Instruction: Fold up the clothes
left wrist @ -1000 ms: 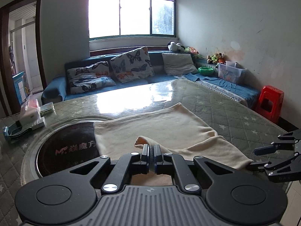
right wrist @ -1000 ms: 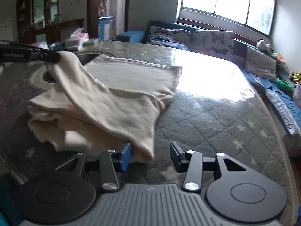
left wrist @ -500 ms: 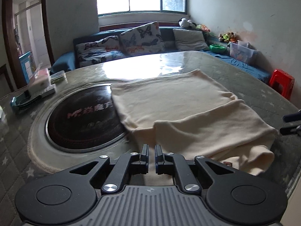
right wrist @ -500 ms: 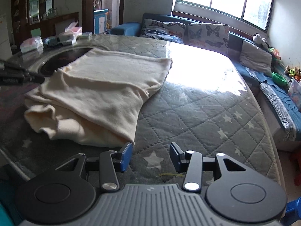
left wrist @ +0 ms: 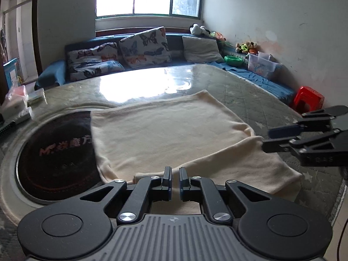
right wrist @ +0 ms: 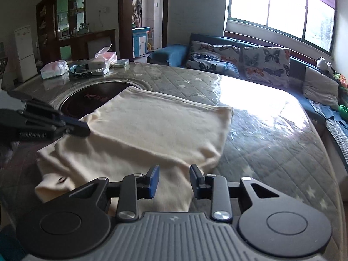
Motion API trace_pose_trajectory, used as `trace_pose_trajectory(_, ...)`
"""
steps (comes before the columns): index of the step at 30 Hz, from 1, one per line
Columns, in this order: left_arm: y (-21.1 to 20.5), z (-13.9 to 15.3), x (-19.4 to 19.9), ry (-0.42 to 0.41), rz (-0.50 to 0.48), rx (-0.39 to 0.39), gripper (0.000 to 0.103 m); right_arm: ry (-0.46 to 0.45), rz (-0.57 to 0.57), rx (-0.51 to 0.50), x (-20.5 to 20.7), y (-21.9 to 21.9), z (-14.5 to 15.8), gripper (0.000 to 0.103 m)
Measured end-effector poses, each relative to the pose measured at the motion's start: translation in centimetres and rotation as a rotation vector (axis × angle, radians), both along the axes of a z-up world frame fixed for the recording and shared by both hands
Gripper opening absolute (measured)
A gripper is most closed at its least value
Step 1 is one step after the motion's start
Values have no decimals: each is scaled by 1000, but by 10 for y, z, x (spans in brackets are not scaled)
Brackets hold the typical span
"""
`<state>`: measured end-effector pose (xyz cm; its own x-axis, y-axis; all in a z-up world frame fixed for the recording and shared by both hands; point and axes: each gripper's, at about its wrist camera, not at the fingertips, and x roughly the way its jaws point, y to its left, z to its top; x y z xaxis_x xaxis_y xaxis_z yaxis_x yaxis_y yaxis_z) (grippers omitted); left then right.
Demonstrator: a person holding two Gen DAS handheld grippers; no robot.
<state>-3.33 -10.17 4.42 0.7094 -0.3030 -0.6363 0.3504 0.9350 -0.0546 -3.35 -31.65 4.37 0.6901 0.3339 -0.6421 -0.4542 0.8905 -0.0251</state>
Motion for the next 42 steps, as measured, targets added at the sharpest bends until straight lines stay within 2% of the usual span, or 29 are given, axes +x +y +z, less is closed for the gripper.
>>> trace_pose_trajectory(4,4,-13,6,40,21,8,8,27,0,4,13,4,-11,30)
trace_pose_trajectory(8,8,-12,3,38,17,3,8,33,10,-19,14,4,-19,30)
trace_pose_trajectory(14,11,-13,-11,34,16,13,9,10,59,-18,-5,9,-6,30)
trace_pose_trajectory(18,15,-12,-20,34,11,16,9,41,103,-33,-16,16,-13,30)
trace_pose_trajectory(21,17,-10,-28,34,-1,27,9,26,107,-61,-25,20,-16,30)
trace_pose_trajectory(26,18,-8,-40,28,-24,47,11,33,119,-52,-36,21,-16,31)
trace_pose_trajectory(29,19,-3,-51,14,-54,67,19,15,136,-83,-43,23,-16,31)
trace_pose_trajectory(31,21,1,-63,-8,-83,91,32,5,140,-74,-47,22,-9,31)
trace_pose_trajectory(35,23,3,-88,-52,-153,158,36,-19,146,-90,-59,17,2,32)
trace_pose_trajectory(37,22,0,-100,-72,-192,201,42,-23,148,-110,-66,14,5,35)
trace_pose_trajectory(40,15,-6,-114,-108,-255,263,42,-25,158,-149,-75,11,6,39)
trace_pose_trajectory(42,8,-13,-120,-132,-299,296,42,-24,166,-171,-80,9,5,46)
